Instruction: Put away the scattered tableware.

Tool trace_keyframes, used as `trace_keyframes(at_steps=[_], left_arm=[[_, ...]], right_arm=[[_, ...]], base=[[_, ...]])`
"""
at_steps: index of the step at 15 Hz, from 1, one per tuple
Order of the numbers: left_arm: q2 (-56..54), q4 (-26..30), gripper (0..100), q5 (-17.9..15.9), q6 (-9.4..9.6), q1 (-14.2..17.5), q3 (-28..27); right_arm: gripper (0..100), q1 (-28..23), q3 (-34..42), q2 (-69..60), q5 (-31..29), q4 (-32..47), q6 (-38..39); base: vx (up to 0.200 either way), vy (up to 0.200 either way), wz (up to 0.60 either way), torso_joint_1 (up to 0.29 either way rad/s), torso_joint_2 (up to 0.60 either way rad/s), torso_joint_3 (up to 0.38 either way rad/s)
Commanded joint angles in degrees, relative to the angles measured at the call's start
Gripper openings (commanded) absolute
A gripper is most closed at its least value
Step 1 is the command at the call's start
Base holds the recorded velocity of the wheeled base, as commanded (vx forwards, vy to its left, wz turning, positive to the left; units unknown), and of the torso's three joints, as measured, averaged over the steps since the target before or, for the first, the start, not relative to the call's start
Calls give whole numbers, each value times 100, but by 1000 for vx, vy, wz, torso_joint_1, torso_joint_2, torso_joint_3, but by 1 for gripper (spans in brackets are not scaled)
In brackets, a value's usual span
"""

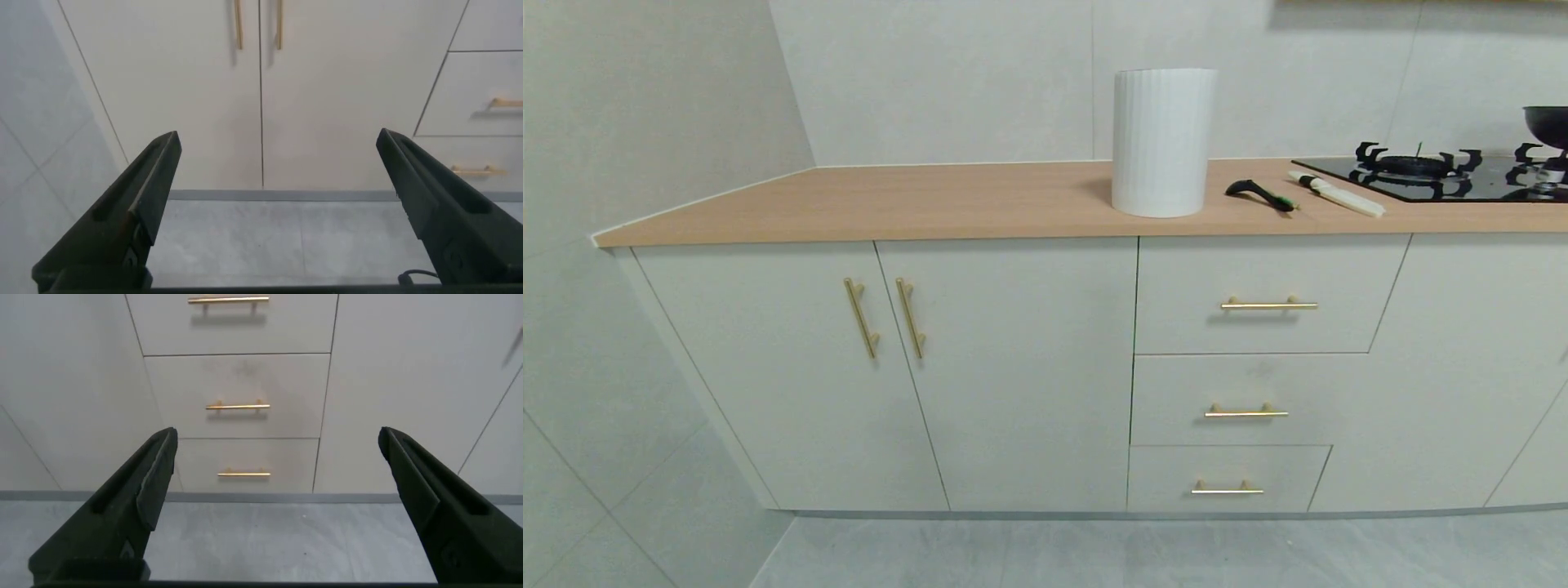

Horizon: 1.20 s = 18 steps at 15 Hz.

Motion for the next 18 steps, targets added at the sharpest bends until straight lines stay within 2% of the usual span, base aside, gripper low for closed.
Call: trace_keyframes(at_steps=[1, 3, 11, 14, 18], left_arm=[[9, 0, 100, 1, 0, 0, 0], [9, 0, 100, 1, 0, 0, 0], [9, 0, 100, 10, -9, 0, 0], [9, 0, 100, 1, -9, 0, 0], [9, 0, 100, 10, -9, 0, 0]], right_arm=[[100, 1, 0, 9, 2, 2, -1], [100, 1, 0, 9, 2, 2, 8], [100, 1, 0, 9, -24, -7, 8], [100, 1, 0, 9, -24, 2, -1], [100, 1, 0, 9, -24, 2, -9]], base=[[200, 0, 0, -2, 7, 7], [200, 0, 0, -2, 5, 7], [0, 0, 0, 0, 0, 0], [200, 0, 0, -4, 4, 6], [0, 0, 0, 0, 0, 0]])
